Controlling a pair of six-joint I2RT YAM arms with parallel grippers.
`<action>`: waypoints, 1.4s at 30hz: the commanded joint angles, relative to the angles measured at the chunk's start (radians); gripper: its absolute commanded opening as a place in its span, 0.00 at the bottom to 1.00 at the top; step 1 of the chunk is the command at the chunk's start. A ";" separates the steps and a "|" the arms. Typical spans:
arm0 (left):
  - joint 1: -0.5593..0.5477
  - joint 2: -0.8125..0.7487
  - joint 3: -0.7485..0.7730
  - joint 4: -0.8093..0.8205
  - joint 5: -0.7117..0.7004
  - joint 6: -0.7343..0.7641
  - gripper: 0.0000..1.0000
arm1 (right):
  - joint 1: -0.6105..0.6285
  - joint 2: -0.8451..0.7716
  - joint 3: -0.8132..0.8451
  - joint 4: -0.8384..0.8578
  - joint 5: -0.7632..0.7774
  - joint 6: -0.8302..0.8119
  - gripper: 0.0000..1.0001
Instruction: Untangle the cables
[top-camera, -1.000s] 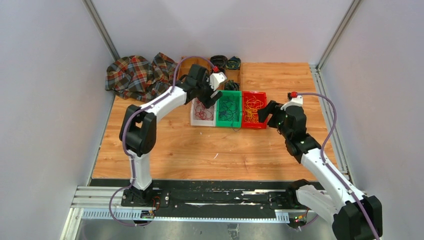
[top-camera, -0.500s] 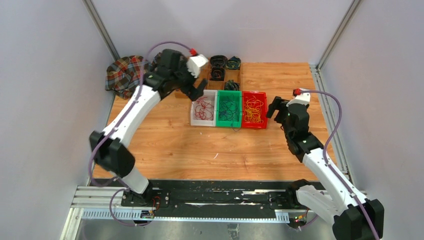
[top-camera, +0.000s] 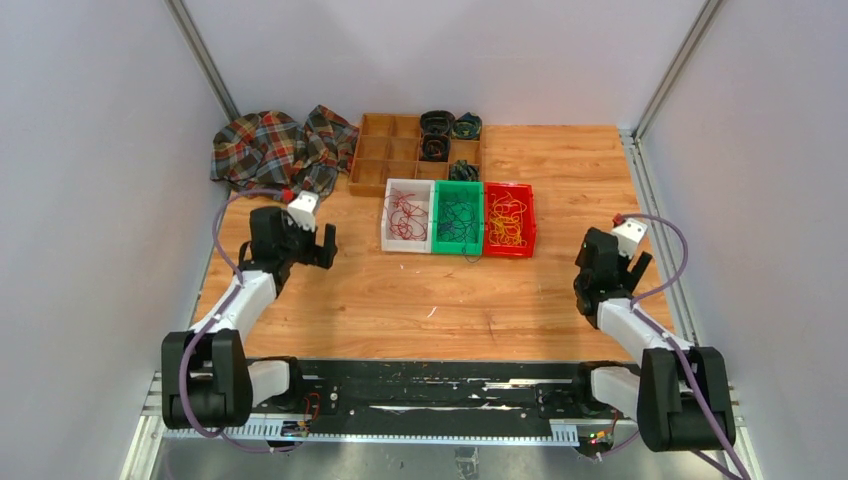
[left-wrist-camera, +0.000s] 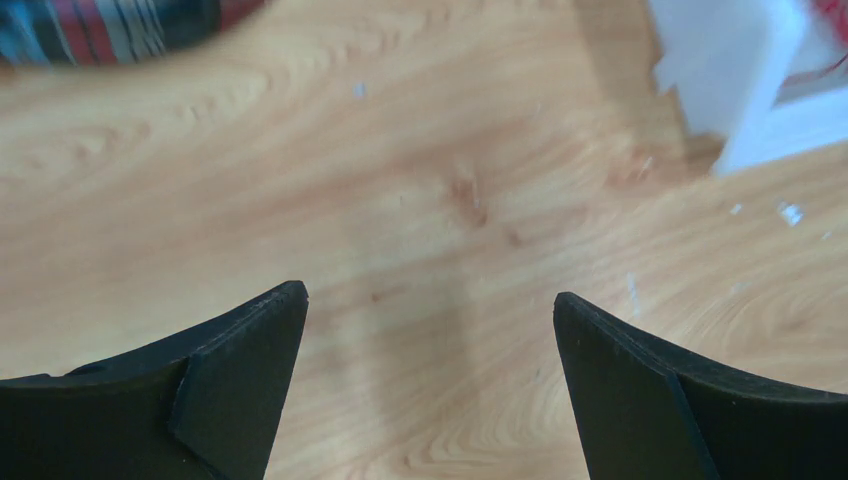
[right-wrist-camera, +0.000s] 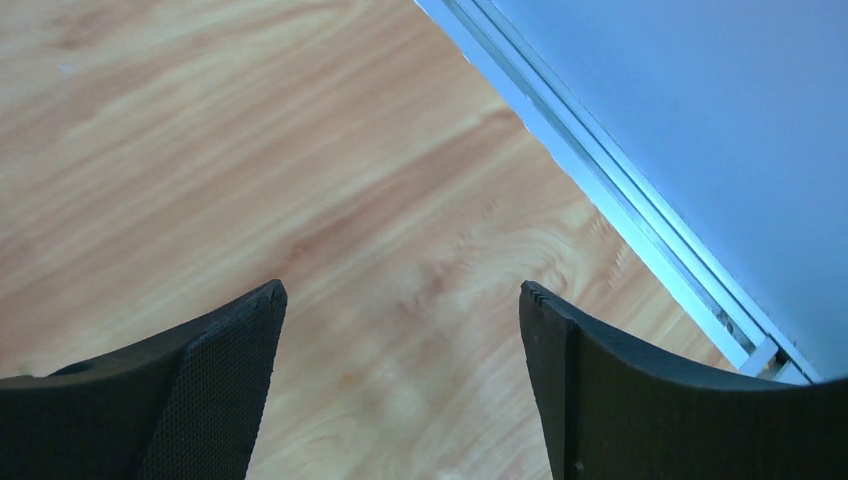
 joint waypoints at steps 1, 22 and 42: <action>0.050 -0.017 -0.168 0.296 0.043 0.005 0.98 | -0.062 0.005 -0.115 0.281 -0.075 -0.018 0.86; 0.079 -0.146 -0.525 0.948 -0.174 -0.147 0.98 | 0.065 0.311 -0.244 0.913 -0.347 -0.374 0.90; 0.006 0.183 -0.442 1.121 -0.120 -0.151 0.98 | -0.004 0.303 -0.177 0.768 -0.393 -0.304 0.91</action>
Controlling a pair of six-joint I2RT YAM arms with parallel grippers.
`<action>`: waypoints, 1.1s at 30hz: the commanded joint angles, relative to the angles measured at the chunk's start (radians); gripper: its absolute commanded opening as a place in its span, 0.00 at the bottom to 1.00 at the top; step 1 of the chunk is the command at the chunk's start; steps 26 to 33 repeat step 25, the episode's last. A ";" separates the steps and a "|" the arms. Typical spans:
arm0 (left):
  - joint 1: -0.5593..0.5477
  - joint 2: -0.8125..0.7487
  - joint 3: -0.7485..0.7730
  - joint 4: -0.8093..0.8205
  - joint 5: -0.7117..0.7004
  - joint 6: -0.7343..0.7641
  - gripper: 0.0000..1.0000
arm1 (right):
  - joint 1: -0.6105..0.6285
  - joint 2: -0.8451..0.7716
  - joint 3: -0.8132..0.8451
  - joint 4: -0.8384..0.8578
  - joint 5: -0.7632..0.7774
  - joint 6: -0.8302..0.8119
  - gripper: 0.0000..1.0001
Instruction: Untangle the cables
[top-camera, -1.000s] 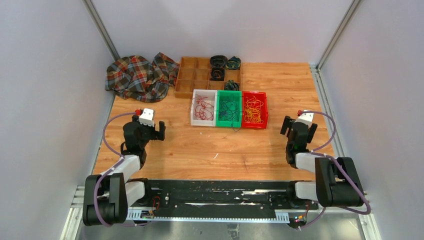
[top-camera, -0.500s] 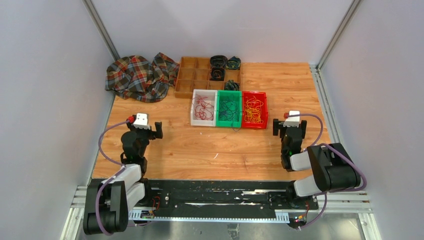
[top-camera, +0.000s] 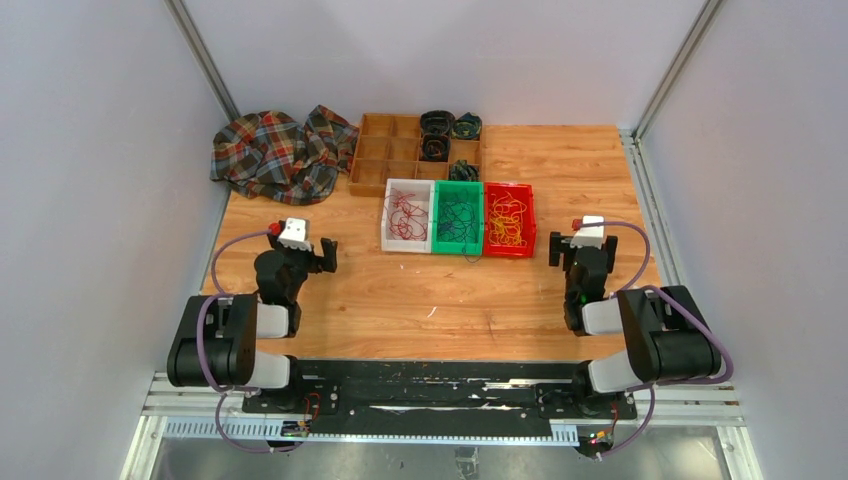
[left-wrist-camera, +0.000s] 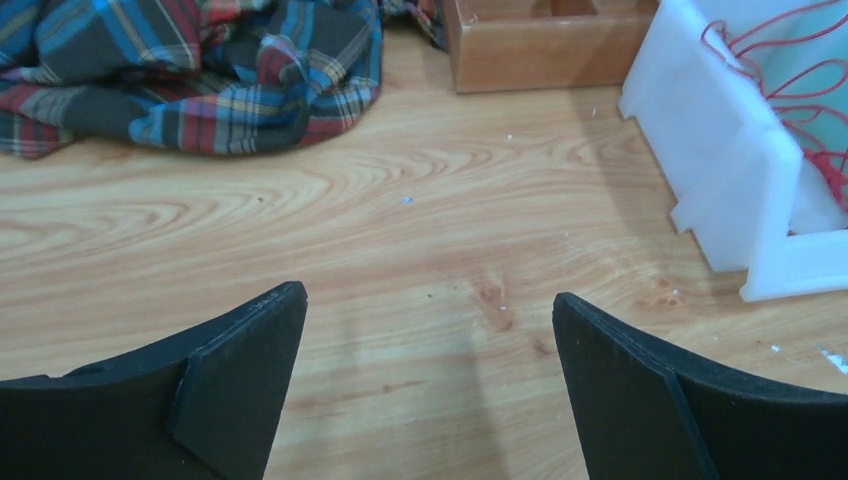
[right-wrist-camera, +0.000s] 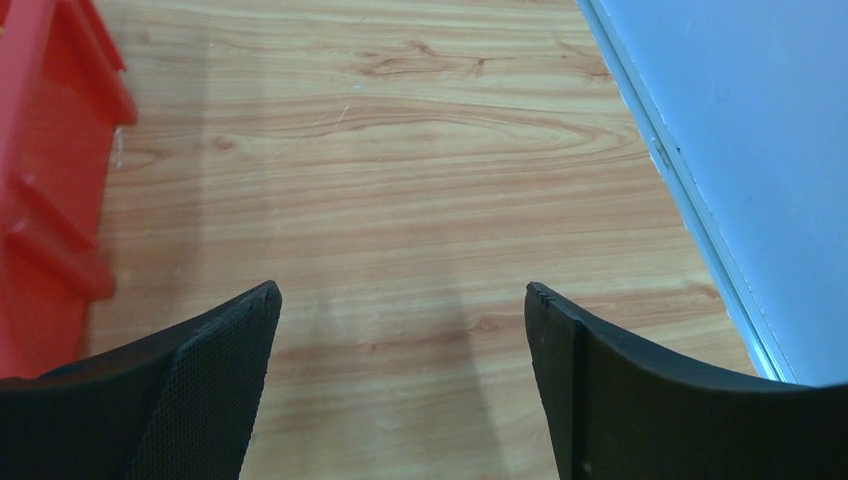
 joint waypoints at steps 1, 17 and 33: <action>-0.047 -0.032 0.091 -0.134 -0.073 0.061 0.98 | -0.044 -0.019 0.042 -0.067 -0.033 0.044 0.91; -0.058 -0.001 0.068 -0.037 -0.102 0.043 0.98 | -0.041 -0.016 0.033 -0.046 -0.040 0.033 0.91; -0.057 0.001 0.068 -0.033 -0.101 0.042 0.98 | -0.044 -0.017 0.037 -0.053 -0.044 0.035 0.91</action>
